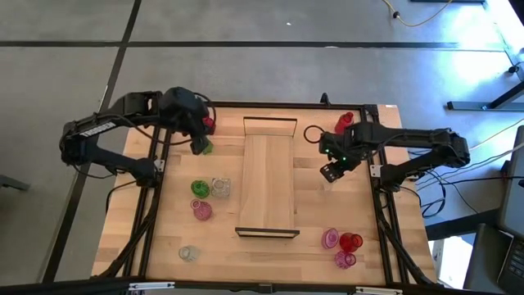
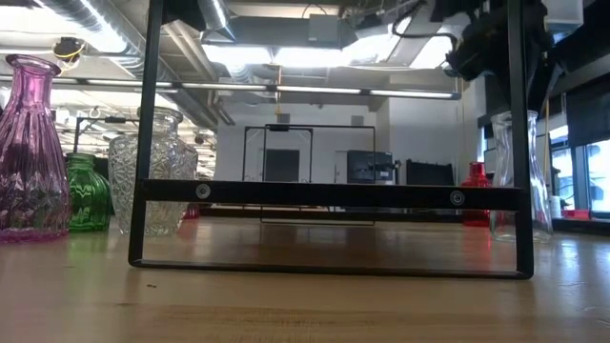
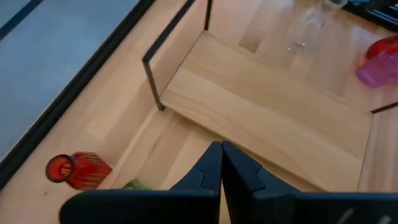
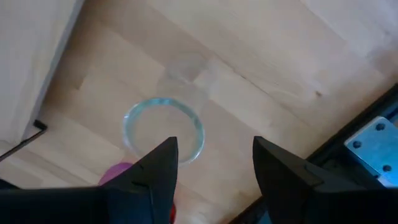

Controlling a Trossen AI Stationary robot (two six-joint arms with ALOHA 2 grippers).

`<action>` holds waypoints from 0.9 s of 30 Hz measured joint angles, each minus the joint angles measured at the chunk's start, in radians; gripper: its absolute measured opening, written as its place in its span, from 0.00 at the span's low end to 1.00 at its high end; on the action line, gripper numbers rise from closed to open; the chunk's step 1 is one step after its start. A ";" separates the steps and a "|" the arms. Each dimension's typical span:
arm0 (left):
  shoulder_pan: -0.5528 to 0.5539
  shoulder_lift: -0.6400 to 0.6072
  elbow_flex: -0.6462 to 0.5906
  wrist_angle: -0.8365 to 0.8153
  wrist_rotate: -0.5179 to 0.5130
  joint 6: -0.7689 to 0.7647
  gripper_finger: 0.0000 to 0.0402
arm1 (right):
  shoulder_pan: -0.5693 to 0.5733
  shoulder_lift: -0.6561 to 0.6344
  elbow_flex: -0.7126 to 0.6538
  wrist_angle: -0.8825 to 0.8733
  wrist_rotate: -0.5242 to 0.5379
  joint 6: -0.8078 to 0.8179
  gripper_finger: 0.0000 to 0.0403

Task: Sort vases onto shelf
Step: Put the top right transparent vase on the shelf

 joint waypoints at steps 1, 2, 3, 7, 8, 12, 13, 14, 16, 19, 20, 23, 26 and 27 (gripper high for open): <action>0.006 0.000 0.000 0.000 0.001 0.000 0.00 | 0.000 0.000 -0.012 0.012 -0.002 -0.001 0.47; 0.011 0.000 0.000 0.000 0.002 0.000 0.00 | 0.000 0.001 -0.024 0.024 -0.003 -0.001 0.47; 0.014 0.000 0.000 0.000 0.006 0.000 0.00 | 0.000 0.002 -0.034 0.035 -0.004 -0.003 0.47; 0.026 0.000 0.000 0.002 0.011 0.006 0.00 | 0.000 0.001 -0.063 0.099 -0.025 -0.015 0.46; 0.028 0.000 0.000 0.002 0.011 0.006 0.00 | 0.000 0.002 -0.066 0.108 -0.031 -0.023 0.45; 0.031 0.000 0.000 0.006 0.011 0.008 0.00 | 0.000 0.002 -0.071 0.136 -0.061 -0.050 0.33; 0.031 0.000 0.000 0.007 0.011 0.008 0.00 | 0.000 0.002 -0.071 0.134 -0.068 -0.058 0.29; 0.031 0.000 0.000 0.009 0.011 0.008 0.00 | 0.000 0.002 -0.071 0.132 -0.075 -0.066 0.24; 0.031 0.000 0.000 0.019 0.011 0.009 0.00 | 0.000 0.002 -0.071 0.132 -0.084 -0.079 0.13; 0.031 0.000 0.000 0.032 0.011 0.009 0.00 | -0.001 0.002 -0.071 0.136 -0.098 -0.094 0.02; 0.031 0.000 0.000 0.031 0.010 0.009 0.00 | -0.004 0.002 -0.071 0.137 -0.108 -0.102 0.03; 0.031 0.000 0.000 0.031 0.010 0.009 0.00 | -0.030 0.002 -0.069 0.137 -0.142 -0.108 0.05; 0.031 0.000 0.000 0.031 0.010 0.009 0.00 | -0.067 0.002 -0.037 0.135 -0.145 -0.146 0.01; 0.031 0.000 0.000 0.031 0.011 0.009 0.00 | -0.082 0.002 -0.019 0.136 -0.143 -0.158 0.01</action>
